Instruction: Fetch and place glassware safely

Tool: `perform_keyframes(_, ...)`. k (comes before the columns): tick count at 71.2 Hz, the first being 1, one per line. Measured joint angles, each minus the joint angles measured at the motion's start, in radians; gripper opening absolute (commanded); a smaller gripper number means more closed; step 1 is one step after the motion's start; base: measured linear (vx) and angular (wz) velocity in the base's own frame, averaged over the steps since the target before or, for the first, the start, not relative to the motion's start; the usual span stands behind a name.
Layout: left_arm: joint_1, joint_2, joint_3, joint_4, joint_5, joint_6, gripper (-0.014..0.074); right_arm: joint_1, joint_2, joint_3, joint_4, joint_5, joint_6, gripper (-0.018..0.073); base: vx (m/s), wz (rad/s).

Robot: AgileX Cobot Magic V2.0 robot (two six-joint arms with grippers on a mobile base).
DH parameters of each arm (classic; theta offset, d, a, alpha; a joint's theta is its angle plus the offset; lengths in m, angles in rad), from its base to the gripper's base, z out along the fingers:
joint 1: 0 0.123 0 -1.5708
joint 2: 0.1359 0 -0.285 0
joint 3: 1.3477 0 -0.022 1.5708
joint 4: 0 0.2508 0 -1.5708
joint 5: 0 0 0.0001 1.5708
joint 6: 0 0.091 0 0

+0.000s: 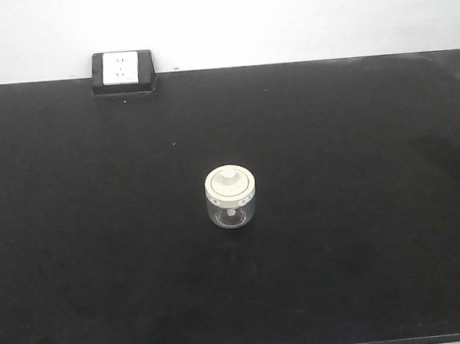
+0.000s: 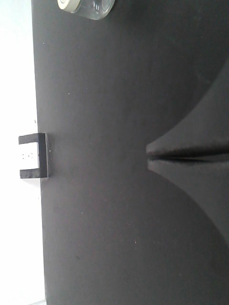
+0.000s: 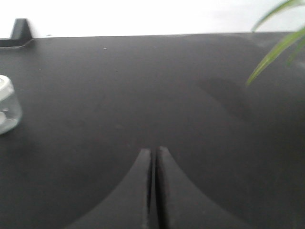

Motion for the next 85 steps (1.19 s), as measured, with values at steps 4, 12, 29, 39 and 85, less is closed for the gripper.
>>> perform_keyframes(4, 0.0, 0.0, 0.0, 0.0, 0.0, 0.0, -0.0007, -0.017, -0.042, 0.034, 0.011, 0.001, 0.0, -0.0003, 0.0, 0.0)
perform_keyframes(12, 0.0, 0.0, 0.0, 0.0, 0.0, 0.0, -0.0007, -0.031, -0.113, 0.058, 0.033, 0.002, 0.0, -0.0003, 0.0, 0.0)
perform_keyframes(29, 0.0, 0.0, 0.0, 0.0, 0.005, 0.001, -0.0007, -0.031, -0.133, 0.058, 0.034, -0.012, 0.0, -0.0003, 0.0, 0.0)
perform_keyframes(39, 0.0, 0.0, 0.0, 0.0, 0.006, 0.001, -0.0007, -0.031, -0.133, 0.058, 0.034, -0.03, 0.0, -0.0003, 0.0, 0.0)
perform_keyframes(85, 0.0, 0.0, 0.0, 0.0, 0.006, 0.002, -0.0007, -0.031, -0.133, 0.058, 0.034, -0.03, 0.0, -0.0003, 0.0, 0.0)
